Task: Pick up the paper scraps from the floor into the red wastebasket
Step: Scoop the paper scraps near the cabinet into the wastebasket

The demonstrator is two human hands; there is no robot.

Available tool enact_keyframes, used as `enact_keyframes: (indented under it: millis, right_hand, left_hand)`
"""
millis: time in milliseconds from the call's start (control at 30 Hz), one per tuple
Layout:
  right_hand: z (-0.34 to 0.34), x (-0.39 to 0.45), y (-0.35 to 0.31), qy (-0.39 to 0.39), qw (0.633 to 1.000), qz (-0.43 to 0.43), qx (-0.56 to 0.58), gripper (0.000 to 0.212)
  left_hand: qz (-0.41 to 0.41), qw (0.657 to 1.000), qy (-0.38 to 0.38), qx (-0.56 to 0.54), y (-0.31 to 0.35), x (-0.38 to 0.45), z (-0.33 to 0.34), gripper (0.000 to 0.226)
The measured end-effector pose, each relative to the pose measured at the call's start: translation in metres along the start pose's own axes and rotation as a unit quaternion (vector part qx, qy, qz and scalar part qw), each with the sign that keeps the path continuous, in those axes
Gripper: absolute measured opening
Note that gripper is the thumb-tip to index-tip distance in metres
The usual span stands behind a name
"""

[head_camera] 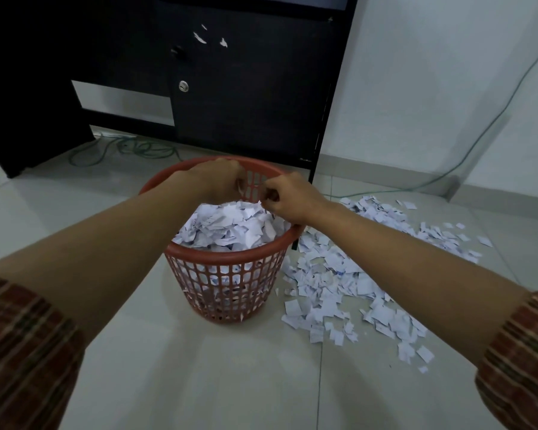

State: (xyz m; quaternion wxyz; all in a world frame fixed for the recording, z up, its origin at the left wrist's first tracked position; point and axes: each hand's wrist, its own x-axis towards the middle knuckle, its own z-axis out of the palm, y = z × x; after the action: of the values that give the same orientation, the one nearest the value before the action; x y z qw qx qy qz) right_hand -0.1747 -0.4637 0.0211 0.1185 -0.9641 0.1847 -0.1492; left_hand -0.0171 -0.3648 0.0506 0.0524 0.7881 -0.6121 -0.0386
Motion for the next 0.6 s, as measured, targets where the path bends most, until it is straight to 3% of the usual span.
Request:
enact_keyframes:
  millis: [67, 367, 600]
  right_hand:
    - [-0.002, -0.005, 0.003, 0.018, 1.0, -0.006, -0.002, 0.008]
    - [-0.028, -0.045, 0.049, 0.122, 0.992, 0.024, -0.001, 0.011]
    - [-0.032, -0.101, 0.114, 0.092, 0.99, 0.101, -0.04, 0.018]
  left_hand:
    - [0.009, 1.0, 0.02, -0.006, 0.009, 0.002, -0.002, 0.008]
    - [0.089, 0.993, 0.071, -0.027, 0.1, 0.023, -0.001, 0.012]
    - [0.164, 0.986, 0.031, -0.009, 0.154, 0.048, 0.038, 0.025]
